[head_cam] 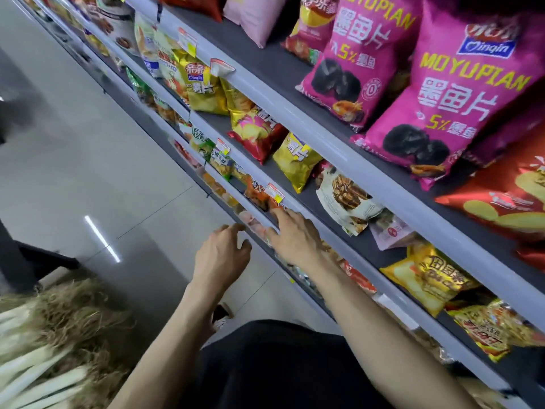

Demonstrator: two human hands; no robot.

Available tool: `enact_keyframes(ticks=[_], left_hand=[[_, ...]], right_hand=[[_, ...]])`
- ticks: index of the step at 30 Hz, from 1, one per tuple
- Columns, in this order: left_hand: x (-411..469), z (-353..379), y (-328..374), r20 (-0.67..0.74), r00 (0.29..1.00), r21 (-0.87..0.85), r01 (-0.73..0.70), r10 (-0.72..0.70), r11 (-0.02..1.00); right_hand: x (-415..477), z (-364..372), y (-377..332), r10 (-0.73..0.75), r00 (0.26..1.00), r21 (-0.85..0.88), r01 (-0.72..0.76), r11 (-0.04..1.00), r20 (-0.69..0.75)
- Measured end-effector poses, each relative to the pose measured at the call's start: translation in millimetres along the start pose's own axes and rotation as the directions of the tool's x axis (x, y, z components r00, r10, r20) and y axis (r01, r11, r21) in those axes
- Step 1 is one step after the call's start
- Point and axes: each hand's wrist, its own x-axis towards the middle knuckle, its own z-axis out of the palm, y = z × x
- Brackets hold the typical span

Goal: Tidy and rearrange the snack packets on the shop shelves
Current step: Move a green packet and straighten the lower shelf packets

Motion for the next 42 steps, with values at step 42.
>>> enact_keyframes(ticks=[42], left_hand=[[336, -69, -50, 0.246, 0.926, 0.066, -0.310, 0.285, 0.949]], right_hand=[[184, 21, -39, 0.810, 0.481, 0.510, -0.631, 0.585, -0.335]])
